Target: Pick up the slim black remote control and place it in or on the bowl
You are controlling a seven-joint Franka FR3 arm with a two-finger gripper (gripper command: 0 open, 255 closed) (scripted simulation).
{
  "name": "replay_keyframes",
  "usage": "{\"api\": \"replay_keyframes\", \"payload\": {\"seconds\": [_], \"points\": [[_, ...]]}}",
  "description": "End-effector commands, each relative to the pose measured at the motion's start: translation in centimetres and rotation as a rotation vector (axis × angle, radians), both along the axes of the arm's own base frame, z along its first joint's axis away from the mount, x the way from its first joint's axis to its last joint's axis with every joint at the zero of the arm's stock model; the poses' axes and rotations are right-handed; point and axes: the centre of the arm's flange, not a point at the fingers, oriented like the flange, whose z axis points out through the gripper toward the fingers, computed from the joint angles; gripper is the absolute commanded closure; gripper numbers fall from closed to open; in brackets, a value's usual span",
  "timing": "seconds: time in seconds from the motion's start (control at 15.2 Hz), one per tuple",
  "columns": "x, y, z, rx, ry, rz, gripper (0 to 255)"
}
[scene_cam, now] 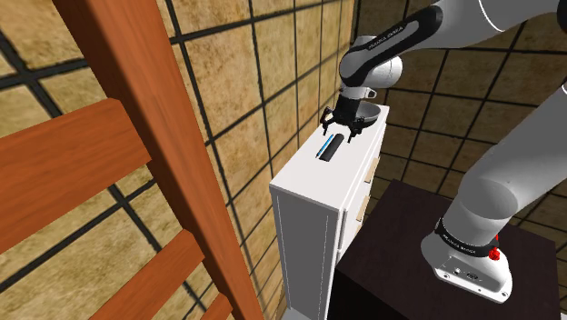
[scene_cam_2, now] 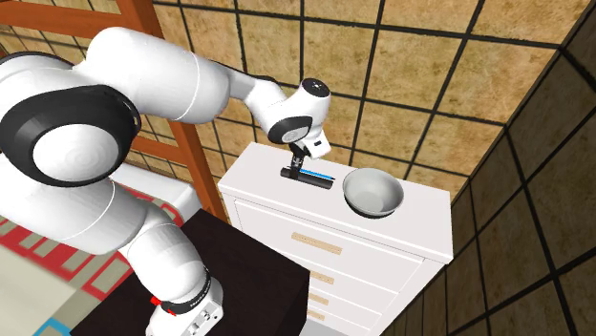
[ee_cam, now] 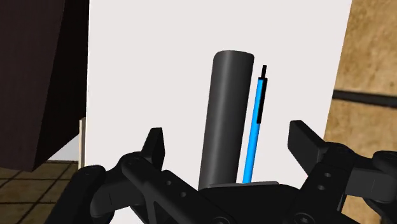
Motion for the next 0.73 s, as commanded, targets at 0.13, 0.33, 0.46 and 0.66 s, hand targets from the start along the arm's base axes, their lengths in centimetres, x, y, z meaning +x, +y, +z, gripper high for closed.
{"api": "replay_keyframes", "payload": {"seconds": [0.13,0.33,0.46,0.66], "points": [[1.0,-1.1,-3.1,0.033,-0.009,-0.100,0],[1.3,-0.7,-4.6,0.033,-0.009,-0.100,0],[1.4,-0.4,-5.6,0.033,-0.009,-0.100,0],[1.5,-0.3,-5.9,0.033,-0.009,-0.100,0]]}}
